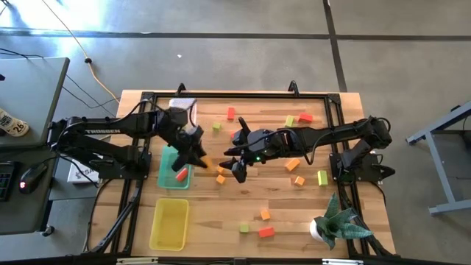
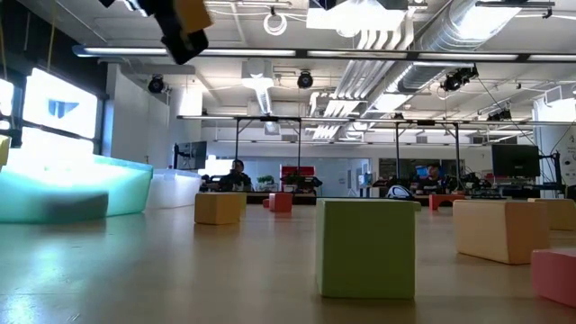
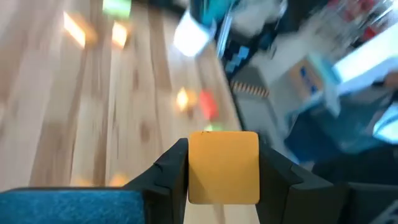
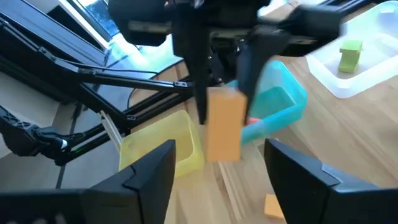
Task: Sort & place blocks by color
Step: Put the yellow rectangular block into the yellow bin, then put the green cube block into the transparent bin
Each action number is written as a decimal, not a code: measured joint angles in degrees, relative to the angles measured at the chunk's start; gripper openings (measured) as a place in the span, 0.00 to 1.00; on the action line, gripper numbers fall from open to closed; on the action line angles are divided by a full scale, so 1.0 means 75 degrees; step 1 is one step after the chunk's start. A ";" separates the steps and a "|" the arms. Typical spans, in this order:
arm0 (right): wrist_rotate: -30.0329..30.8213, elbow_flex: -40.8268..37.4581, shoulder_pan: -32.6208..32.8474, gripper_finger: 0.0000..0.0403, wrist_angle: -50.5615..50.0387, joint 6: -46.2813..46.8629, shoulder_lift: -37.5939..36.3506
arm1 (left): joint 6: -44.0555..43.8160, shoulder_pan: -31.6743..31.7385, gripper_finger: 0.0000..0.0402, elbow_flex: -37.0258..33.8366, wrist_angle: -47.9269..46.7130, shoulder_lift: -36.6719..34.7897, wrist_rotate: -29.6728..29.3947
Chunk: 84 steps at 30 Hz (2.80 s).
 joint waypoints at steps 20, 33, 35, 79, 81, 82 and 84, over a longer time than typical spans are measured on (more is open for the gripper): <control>-0.0187 0.0000 -0.0758 0.58 -0.1193 -0.0267 0.0000 | -0.2412 -0.4156 0.28 -0.0002 -0.3341 -0.0413 -0.2788; -0.0431 0.0000 -0.1030 0.58 -0.1424 -0.0717 -0.0003 | -0.4461 -0.6193 0.28 -0.0002 -0.3240 0.0693 -0.3943; -0.0427 0.0000 -0.1033 0.58 -0.1507 -0.0749 -0.0003 | -0.4605 -0.6331 0.28 -0.0002 -0.3126 0.1029 -0.3959; -0.0360 -0.0006 -0.1128 0.58 -0.2563 -0.1248 -0.0006 | -0.4278 -0.4536 0.45 -0.0002 -0.1622 0.0913 -0.5617; -0.0353 -0.0006 -0.1187 0.58 -0.2562 -0.1239 -0.0006 | -0.3701 -0.4157 0.45 -0.0002 -0.1632 0.0697 -0.5938; -0.0350 -0.0006 -0.1216 0.58 -0.2562 -0.1234 -0.0006 | -0.3377 -0.3956 0.45 -0.0002 -0.1631 0.0597 -0.6026; -0.0350 -0.0006 -0.1269 0.58 -0.2562 -0.1234 -0.0006 | -0.2736 -0.3568 0.45 -0.0002 -0.1615 0.0405 -0.6146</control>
